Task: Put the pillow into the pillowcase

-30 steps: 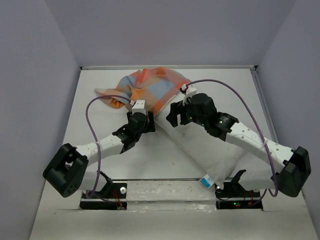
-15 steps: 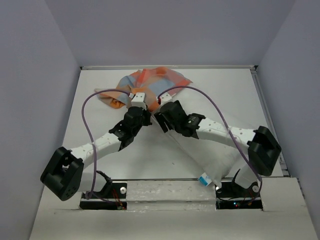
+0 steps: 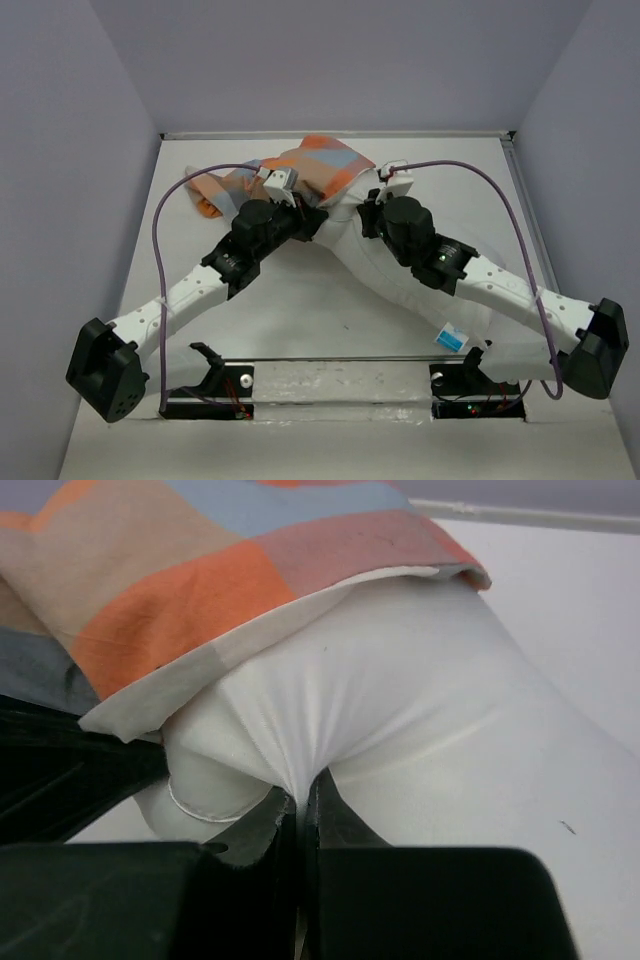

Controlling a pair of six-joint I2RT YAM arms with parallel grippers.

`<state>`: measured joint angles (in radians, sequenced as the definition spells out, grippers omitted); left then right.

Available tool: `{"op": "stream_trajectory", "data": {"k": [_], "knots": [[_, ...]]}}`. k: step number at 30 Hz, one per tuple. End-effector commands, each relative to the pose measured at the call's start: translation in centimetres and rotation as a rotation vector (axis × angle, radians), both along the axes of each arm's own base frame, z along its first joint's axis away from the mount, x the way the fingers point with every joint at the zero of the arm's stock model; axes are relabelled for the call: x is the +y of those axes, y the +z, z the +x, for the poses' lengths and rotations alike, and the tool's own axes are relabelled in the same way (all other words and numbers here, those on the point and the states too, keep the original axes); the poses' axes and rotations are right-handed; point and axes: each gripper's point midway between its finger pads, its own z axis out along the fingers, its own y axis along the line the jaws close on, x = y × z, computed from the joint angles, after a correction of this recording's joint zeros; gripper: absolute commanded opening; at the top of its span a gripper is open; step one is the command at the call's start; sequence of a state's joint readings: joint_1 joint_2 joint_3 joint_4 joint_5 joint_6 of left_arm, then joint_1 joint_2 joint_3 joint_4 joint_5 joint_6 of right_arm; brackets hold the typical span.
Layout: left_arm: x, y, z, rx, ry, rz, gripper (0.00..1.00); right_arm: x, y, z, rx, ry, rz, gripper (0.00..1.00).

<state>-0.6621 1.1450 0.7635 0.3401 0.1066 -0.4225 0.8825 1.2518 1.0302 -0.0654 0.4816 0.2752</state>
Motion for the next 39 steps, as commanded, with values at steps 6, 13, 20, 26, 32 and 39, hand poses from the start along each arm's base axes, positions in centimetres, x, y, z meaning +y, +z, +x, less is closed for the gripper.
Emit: {"op": "stream_trajectory", "data": {"k": [6, 13, 20, 26, 32, 39], "knots": [[-3.7, 6.1, -4.9, -0.051, -0.222, -0.108, 0.00, 5.9, 5.4, 3.7, -0.101, -0.022, 0.291, 0.00], [-1.3, 9.8, -6.9, -0.091, -0.165, -0.185, 0.00, 9.3, 2.7, 1.6, -0.012, 0.149, 0.333, 0.00], [4.6, 17.2, -9.1, -0.212, -0.018, -0.235, 0.00, 15.1, 10.1, -10.3, -0.010, 0.568, 0.365, 0.00], [8.6, 22.8, -10.8, -0.256, 0.067, -0.239, 0.00, 16.3, 16.4, -16.9, 0.052, 0.885, 0.510, 0.00], [3.7, 18.1, -7.5, -0.117, -0.008, -0.051, 0.00, 11.9, 12.9, -10.6, 0.273, 0.778, 0.665, 0.00], [-3.7, 9.2, -0.5, 0.013, -0.082, 0.106, 0.41, 6.9, 0.1, 0.3, 0.532, 0.528, 0.640, 0.00]]}}
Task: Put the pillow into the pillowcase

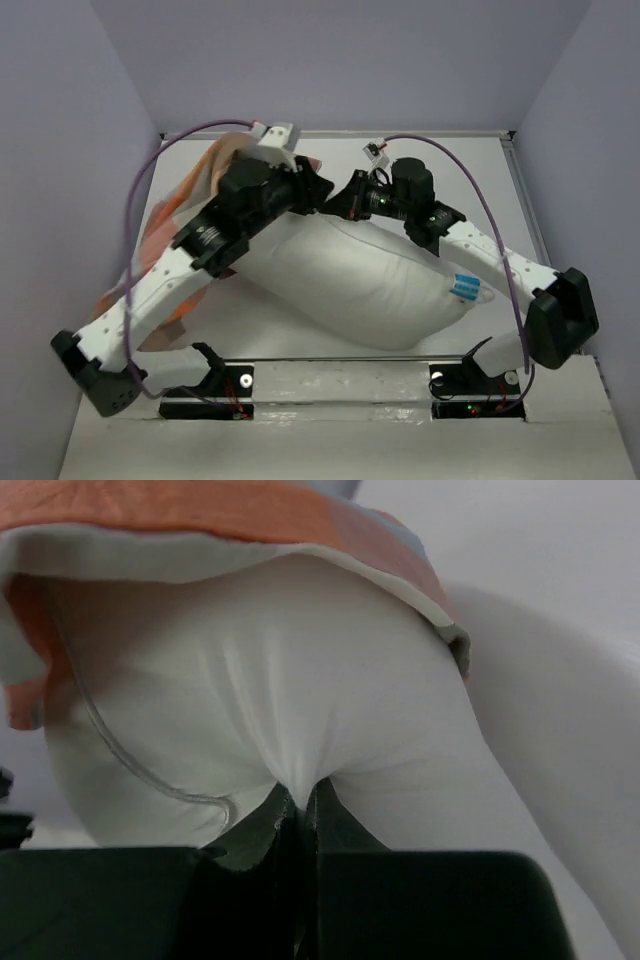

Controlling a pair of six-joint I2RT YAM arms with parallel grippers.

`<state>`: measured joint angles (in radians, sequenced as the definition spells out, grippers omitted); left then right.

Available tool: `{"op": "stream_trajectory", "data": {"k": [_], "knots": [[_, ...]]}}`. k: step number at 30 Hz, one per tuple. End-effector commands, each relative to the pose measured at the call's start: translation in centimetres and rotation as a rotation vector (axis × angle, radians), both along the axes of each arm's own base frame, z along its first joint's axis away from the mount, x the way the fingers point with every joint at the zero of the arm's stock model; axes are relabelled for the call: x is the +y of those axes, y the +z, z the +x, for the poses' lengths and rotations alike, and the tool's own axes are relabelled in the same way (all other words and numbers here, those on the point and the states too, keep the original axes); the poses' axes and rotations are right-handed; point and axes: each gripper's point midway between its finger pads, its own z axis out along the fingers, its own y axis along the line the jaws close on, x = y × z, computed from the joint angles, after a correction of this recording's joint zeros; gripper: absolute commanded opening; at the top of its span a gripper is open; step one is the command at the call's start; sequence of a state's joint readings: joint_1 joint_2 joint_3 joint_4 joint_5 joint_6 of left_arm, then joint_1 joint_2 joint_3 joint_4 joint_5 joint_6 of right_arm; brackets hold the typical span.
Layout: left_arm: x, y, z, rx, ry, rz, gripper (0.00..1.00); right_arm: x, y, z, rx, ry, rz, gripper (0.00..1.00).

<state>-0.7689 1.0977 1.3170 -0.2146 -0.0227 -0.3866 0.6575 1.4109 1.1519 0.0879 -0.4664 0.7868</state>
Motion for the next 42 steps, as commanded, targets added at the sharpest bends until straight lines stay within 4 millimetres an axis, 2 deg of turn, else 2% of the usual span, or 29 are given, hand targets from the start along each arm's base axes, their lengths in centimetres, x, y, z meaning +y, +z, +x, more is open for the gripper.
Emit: {"op": "stream_trajectory", "data": {"k": [1, 2, 3, 4, 5, 6, 7, 8, 10, 11, 12, 14, 15, 17, 18, 19, 20, 22, 23, 25, 27, 28, 30, 32, 33, 37, 38, 40, 42], "knots": [[-5.0, -6.8, 4.0, 0.092, -0.099, 0.115, 0.49, -3.4, -6.1, 6.0, 0.166, -0.071, -0.009, 0.00], [-5.7, -9.4, 6.0, 0.136, -0.084, 0.162, 0.69, -4.4, -6.9, 7.4, 0.180, -0.098, -0.017, 0.00], [-5.9, -8.3, 7.5, 0.113, -0.041, 0.169, 0.78, -5.2, -6.2, 9.2, 0.162, -0.116, -0.009, 0.04], [-6.2, -8.0, 8.3, 0.104, -0.030, 0.181, 0.85, -6.2, -8.2, 10.8, 0.214, -0.150, -0.046, 0.09], [-7.0, -6.9, 9.5, 0.080, -0.028, 0.186, 0.95, -8.1, -8.4, 12.6, 0.191, -0.198, -0.079, 0.24], [-7.2, -6.4, 9.7, 0.069, -0.024, 0.187, 0.99, -9.3, -7.1, 14.8, 0.138, -0.289, -0.111, 0.34], [-7.1, -5.2, 9.6, 0.043, -0.022, 0.173, 0.99, -10.2, -7.9, 14.9, 0.130, -0.309, -0.197, 0.52], [-7.0, -4.8, 9.8, 0.029, -0.016, 0.173, 0.99, -10.9, -7.7, 15.4, 0.103, -0.338, -0.239, 0.52], [-4.0, -2.4, 9.9, -0.040, 0.110, 0.175, 0.99, -12.5, -5.9, 16.1, 0.031, -0.408, -0.320, 0.75], [-2.8, -3.9, 9.9, -0.028, 0.153, 0.209, 0.99, -13.2, -4.2, 15.9, -0.014, -0.436, -0.329, 0.78], [-0.9, -3.6, 10.3, -0.049, 0.238, 0.214, 0.99, -14.2, -3.4, 16.1, -0.043, -0.488, -0.350, 0.81], [1.8, -5.5, 9.4, -0.045, 0.306, 0.230, 0.99, -15.2, -2.2, 15.4, -0.090, -0.513, -0.372, 0.84], [2.7, -5.5, 9.3, -0.051, 0.338, 0.208, 0.99, -16.1, -0.5, 14.8, -0.132, -0.554, -0.372, 0.84], [5.2, -6.3, 8.7, -0.042, 0.382, 0.191, 0.99, -15.4, 0.4, 13.2, -0.189, -0.552, -0.409, 0.84], [6.1, -9.2, 8.2, -0.001, 0.394, 0.227, 0.99, -14.9, 0.7, 12.4, -0.209, -0.547, -0.421, 0.84], [7.2, -10.6, 8.2, 0.030, 0.439, 0.223, 0.99, -12.6, 1.0, 10.2, -0.240, -0.502, -0.427, 0.83], [8.1, -13.2, 7.2, 0.070, 0.447, 0.238, 0.99, -11.2, 0.7, 8.9, -0.261, -0.462, -0.441, 0.78], [8.9, -15.6, 6.3, 0.119, 0.452, 0.213, 0.99, -8.6, -1.2, 6.8, -0.284, -0.406, -0.481, 0.73], [9.8, -18.3, 5.1, 0.179, 0.453, 0.185, 0.99, -6.2, -2.1, 4.9, -0.286, -0.336, -0.484, 0.63], [10.8, -19.5, 4.5, 0.194, 0.475, 0.128, 0.99, -4.7, -4.6, 3.5, -0.272, -0.290, -0.528, 0.55], [13.5, -21.3, 4.3, 0.218, 0.567, 0.143, 0.99, -3.9, -6.6, 2.5, -0.272, -0.281, -0.590, 0.56], [14.1, -21.7, 4.4, 0.224, 0.597, 0.147, 0.99, -3.7, -7.8, 2.1, -0.268, -0.260, -0.626, 0.67], [14.2, -22.4, 4.4, 0.239, 0.613, 0.130, 0.99, -3.3, -8.8, 1.4, -0.267, -0.232, -0.676, 0.78], [14.1, -23.1, 4.7, 0.245, 0.630, 0.111, 0.99, -4.0, -10.3, 1.4, -0.276, -0.229, -0.782, 0.85], [14.4, -23.5, 4.9, 0.244, 0.647, 0.116, 0.99, -5.2, -11.0, 2.0, -0.276, -0.274, -0.852, 0.86], [15.3, -26.2, 6.2, 0.277, 0.700, 0.167, 0.99, -6.3, -12.4, 2.5, -0.283, -0.315, -0.941, 0.87], [15.1, -27.4, 6.8, 0.301, 0.688, 0.189, 0.99, -7.0, -12.7, 2.9, -0.293, -0.342, -0.975, 0.82], [15.2, -28.0, 7.8, 0.306, 0.701, 0.199, 0.99, -8.0, -13.6, 3.4, -0.294, -0.379, -1.039, 0.75], [16.2, -29.2, 8.8, 0.321, 0.744, 0.222, 0.94, -8.7, -14.3, 3.6, -0.296, -0.397, -1.083, 0.63]]}}
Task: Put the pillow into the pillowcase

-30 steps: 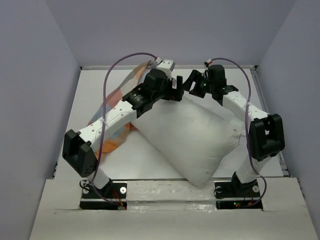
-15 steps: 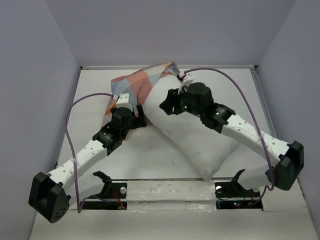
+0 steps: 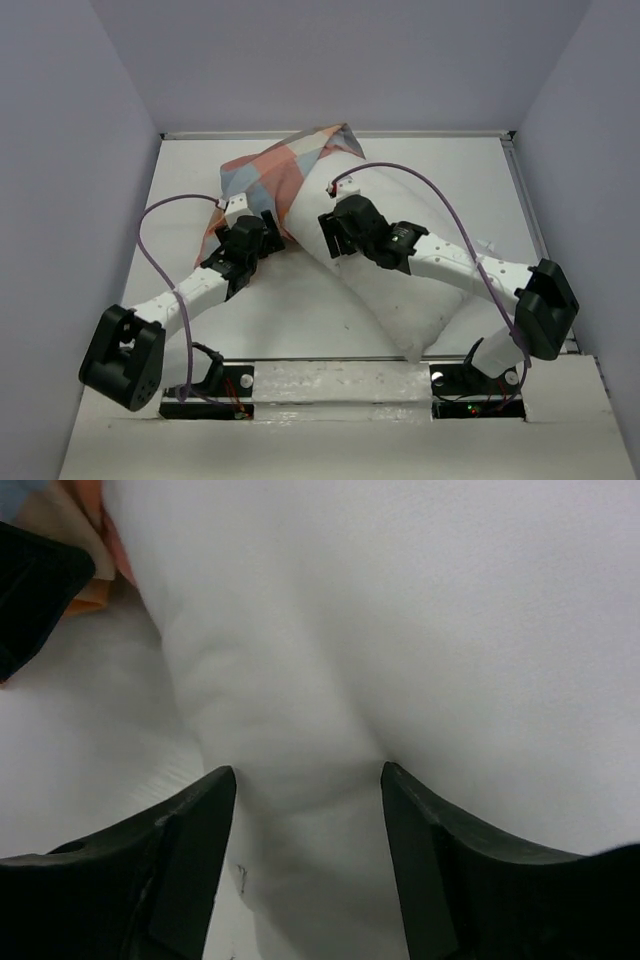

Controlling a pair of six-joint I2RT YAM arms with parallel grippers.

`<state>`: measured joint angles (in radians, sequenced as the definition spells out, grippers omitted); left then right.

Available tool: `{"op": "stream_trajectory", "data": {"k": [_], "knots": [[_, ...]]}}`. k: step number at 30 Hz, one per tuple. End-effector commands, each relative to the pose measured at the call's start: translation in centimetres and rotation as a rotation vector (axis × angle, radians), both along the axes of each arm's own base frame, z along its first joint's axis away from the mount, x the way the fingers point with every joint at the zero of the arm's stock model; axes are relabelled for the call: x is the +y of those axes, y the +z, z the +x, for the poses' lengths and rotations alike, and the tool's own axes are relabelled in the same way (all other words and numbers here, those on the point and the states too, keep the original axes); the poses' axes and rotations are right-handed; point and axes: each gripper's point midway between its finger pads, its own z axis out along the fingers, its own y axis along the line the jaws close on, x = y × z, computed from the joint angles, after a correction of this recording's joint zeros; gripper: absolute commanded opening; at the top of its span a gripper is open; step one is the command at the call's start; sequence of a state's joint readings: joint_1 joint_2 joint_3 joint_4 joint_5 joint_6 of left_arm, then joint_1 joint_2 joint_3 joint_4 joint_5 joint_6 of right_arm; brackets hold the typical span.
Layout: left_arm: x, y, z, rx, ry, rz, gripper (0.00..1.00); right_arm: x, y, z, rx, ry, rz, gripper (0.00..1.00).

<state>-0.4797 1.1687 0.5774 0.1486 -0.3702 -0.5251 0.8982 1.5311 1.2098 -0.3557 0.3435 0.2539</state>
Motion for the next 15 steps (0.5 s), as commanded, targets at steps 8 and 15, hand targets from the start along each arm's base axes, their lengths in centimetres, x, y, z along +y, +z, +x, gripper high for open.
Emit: {"op": "stream_trajectory", "data": {"k": [8, 15], "knots": [[2.6, 2.4, 3.6, -0.125, 0.111, -0.037, 0.00, -5.2, -0.9, 2.1, -0.096, -0.198, -0.212, 0.00], [4.8, 10.5, 3.7, -0.287, 0.209, -0.020, 0.00, -6.0, -1.5, -0.1, -0.051, -0.167, -0.159, 0.00]]}}
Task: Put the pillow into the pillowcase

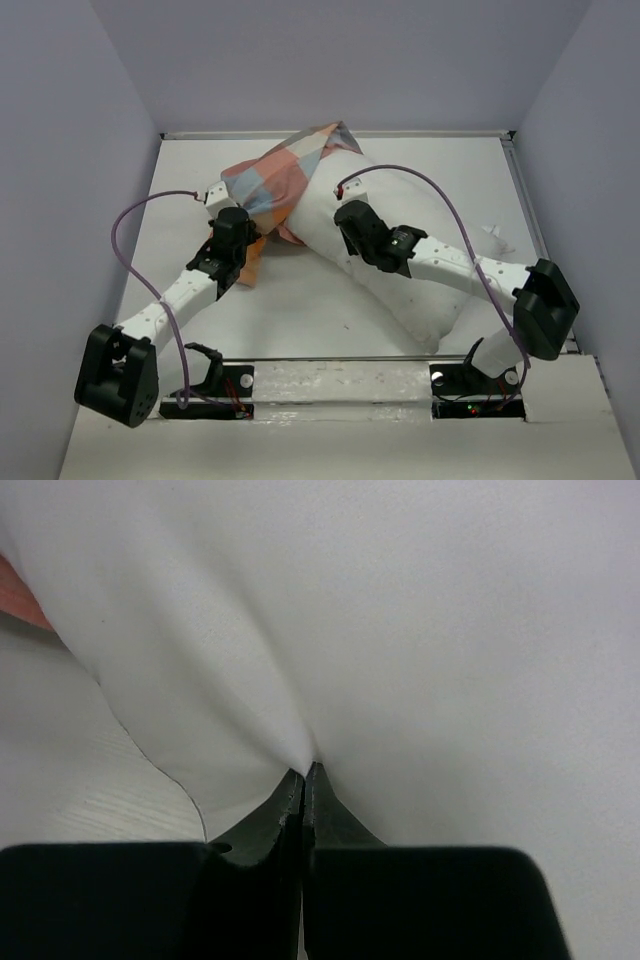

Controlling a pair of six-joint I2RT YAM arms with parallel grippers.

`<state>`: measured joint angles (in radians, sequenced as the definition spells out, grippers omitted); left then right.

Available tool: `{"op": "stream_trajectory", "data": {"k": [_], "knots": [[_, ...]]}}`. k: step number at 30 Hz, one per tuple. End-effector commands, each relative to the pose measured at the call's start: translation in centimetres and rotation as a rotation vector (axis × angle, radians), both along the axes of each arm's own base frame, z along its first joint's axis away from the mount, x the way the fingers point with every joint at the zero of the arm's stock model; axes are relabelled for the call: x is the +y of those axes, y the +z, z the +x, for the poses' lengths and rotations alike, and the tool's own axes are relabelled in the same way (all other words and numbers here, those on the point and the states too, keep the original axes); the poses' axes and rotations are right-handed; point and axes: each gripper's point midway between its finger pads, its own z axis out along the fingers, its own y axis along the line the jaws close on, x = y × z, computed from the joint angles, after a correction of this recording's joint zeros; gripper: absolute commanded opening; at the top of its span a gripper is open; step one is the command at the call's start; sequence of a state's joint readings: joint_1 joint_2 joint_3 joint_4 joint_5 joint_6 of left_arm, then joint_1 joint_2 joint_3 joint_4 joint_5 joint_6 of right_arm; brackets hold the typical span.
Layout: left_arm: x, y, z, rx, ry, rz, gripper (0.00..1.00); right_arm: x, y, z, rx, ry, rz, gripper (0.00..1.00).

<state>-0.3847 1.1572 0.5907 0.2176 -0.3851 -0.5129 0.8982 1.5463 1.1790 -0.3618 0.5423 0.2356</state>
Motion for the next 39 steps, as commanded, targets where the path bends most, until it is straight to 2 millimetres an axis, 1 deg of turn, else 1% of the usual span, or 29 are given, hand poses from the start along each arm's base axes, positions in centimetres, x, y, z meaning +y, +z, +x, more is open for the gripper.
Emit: {"op": "stream_trajectory", "data": {"k": [1, 2, 3, 4, 5, 6, 7, 8, 9, 10, 11, 12, 13, 14, 16, 17, 18, 19, 20, 22, 23, 24, 26, 27, 29, 30, 32, 34, 39], "knots": [[2.2, 9.5, 1.7, -0.220, 0.126, 0.013, 0.00, -2.6, -0.8, -2.3, 0.048, -0.005, -0.004, 0.00], [2.8, 10.4, 2.0, -0.232, 0.149, 0.021, 0.00, -2.7, -1.3, -3.1, 0.070, 0.006, 0.010, 0.00], [3.1, 12.9, 2.6, -0.275, 0.166, 0.014, 0.00, -3.3, -2.5, -4.0, 0.101, 0.018, 0.003, 0.00], [3.6, 14.0, 3.0, -0.289, 0.174, 0.039, 0.00, -3.3, -2.3, -4.9, 0.119, 0.043, 0.034, 0.00], [4.5, 16.3, 4.0, -0.321, 0.217, 0.054, 0.00, -3.5, -2.6, -6.2, 0.140, 0.069, 0.054, 0.00], [5.1, 17.2, 4.7, -0.325, 0.235, 0.077, 0.00, -3.4, -3.2, -6.7, 0.151, 0.080, 0.042, 0.00], [5.7, 18.4, 5.4, -0.335, 0.252, 0.094, 0.00, -3.3, -2.7, -7.4, 0.158, 0.106, 0.073, 0.00], [7.1, 17.7, 6.9, -0.293, 0.275, 0.156, 0.00, -2.7, -2.7, -8.5, 0.168, 0.147, 0.079, 0.00], [7.6, 20.4, 8.0, -0.316, 0.283, 0.165, 0.01, -2.5, -2.9, -9.2, 0.182, 0.174, 0.086, 0.00], [7.9, 19.3, 9.8, -0.268, 0.285, 0.203, 0.06, -2.4, -2.3, -9.7, 0.173, 0.189, 0.105, 0.00], [8.5, 19.5, 10.6, -0.248, 0.287, 0.230, 0.31, -2.4, -2.1, -9.9, 0.173, 0.197, 0.117, 0.00], [9.3, 21.3, 11.4, -0.233, 0.282, 0.267, 0.48, -2.3, -1.9, -10.1, 0.175, 0.206, 0.130, 0.00], [9.4, 20.6, 12.4, -0.195, 0.277, 0.289, 0.85, -2.3, -1.5, -10.3, 0.168, 0.212, 0.144, 0.00], [9.3, 21.0, 12.3, -0.185, 0.265, 0.294, 0.99, -2.3, -1.3, -10.2, 0.162, 0.212, 0.149, 0.00], [6.9, 21.3, 12.2, -0.208, 0.146, 0.221, 0.99, -2.2, -1.3, -10.2, 0.161, 0.215, 0.153, 0.00], [5.8, 23.2, 10.8, -0.270, 0.102, 0.171, 0.99, -1.9, -0.9, -9.9, 0.149, 0.213, 0.161, 0.00], [4.0, 21.8, 10.0, -0.269, 0.030, 0.138, 0.99, -1.8, -1.0, -9.8, 0.149, 0.206, 0.163, 0.00], [1.1, 21.4, 8.6, -0.271, -0.039, 0.121, 0.99, -1.6, -0.7, -9.5, 0.140, 0.202, 0.173, 0.00], [0.0, 22.5, 6.9, -0.302, -0.062, 0.118, 0.99, -1.3, -0.5, -9.4, 0.134, 0.205, 0.184, 0.00], [-2.2, 21.9, 5.2, -0.296, -0.099, 0.129, 0.99, -0.4, 0.3, -9.3, 0.124, 0.230, 0.218, 0.00], [-4.8, 22.6, 3.5, -0.314, -0.177, 0.103, 0.99, -0.1, 0.6, -9.3, 0.121, 0.238, 0.228, 0.00], [-6.3, 22.7, 2.4, -0.316, -0.222, 0.084, 0.96, 0.0, 0.9, -9.2, 0.115, 0.243, 0.236, 0.00], [-9.6, 21.0, 0.0, -0.292, -0.333, 0.053, 0.93, 0.3, 1.4, -8.9, 0.101, 0.236, 0.244, 0.00], [-11.9, 19.6, -1.7, -0.263, -0.407, 0.054, 0.93, 0.3, 1.5, -8.8, 0.100, 0.236, 0.247, 0.00], [-14.0, 17.9, -2.7, -0.222, -0.466, 0.068, 0.94, 0.5, 1.8, -8.6, 0.085, 0.229, 0.262, 0.00], [-14.7, 17.3, -3.0, -0.206, -0.486, 0.095, 0.96, 0.5, 1.7, -8.6, 0.087, 0.224, 0.267, 0.00], [-15.1, 15.6, -2.3, -0.163, -0.483, 0.149, 0.98, 0.8, 2.0, -8.5, 0.082, 0.224, 0.287, 0.00], [-15.2, 15.3, -1.7, -0.152, -0.476, 0.188, 0.98, 0.9, 2.3, -8.5, 0.076, 0.225, 0.299, 0.00], [-15.0, 12.7, 0.1, -0.096, -0.433, 0.300, 0.98, 0.4, 3.0, -8.7, 0.058, 0.216, 0.318, 0.00]]}}
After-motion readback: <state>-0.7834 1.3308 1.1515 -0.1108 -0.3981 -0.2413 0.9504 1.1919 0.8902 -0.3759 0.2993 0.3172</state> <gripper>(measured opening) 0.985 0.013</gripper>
